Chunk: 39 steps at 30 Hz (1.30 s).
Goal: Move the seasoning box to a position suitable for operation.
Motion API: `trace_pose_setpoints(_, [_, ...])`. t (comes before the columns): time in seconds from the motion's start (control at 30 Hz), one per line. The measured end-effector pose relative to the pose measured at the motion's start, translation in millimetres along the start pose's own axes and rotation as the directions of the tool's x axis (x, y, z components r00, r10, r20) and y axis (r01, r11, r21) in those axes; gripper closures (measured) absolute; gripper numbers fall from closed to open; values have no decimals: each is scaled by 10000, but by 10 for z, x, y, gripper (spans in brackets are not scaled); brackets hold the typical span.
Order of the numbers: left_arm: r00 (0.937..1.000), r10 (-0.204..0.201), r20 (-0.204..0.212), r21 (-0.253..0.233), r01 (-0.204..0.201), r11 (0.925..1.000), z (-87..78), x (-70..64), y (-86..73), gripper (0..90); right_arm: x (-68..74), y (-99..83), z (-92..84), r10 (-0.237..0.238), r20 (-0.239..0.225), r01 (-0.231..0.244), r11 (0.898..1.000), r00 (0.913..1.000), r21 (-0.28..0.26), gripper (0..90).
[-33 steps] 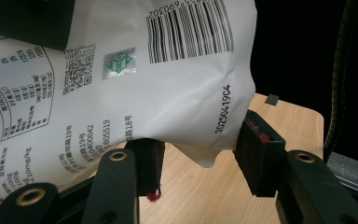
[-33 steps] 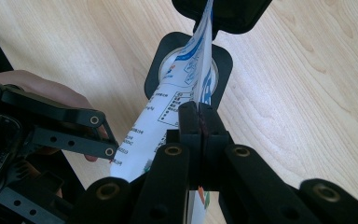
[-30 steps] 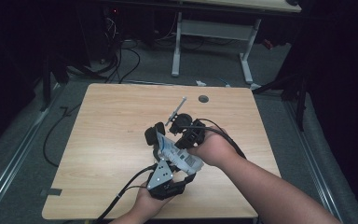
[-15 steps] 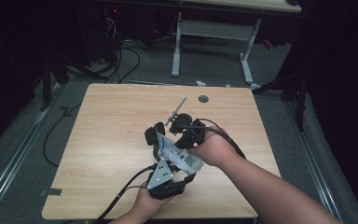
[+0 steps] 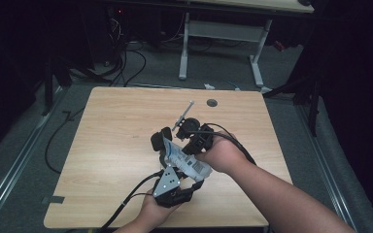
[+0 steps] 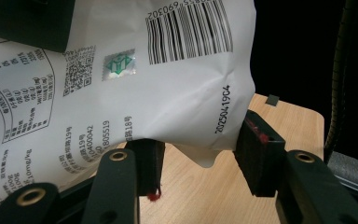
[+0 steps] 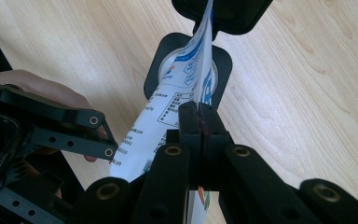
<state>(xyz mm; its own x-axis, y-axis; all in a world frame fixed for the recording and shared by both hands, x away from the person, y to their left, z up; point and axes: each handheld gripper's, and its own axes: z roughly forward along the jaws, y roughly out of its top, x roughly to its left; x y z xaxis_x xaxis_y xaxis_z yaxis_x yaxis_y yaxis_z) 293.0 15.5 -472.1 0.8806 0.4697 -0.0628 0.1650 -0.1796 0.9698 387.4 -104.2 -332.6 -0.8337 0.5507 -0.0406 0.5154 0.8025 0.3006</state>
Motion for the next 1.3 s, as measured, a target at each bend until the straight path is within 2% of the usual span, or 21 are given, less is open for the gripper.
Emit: trace_pose_setpoints(1.3, [10000, 72, -37, -73, -73, 9999, 4, 10, 1, 561, -4, -2, -17, -9, 65, 9, 9999, 10000, -119, 900])
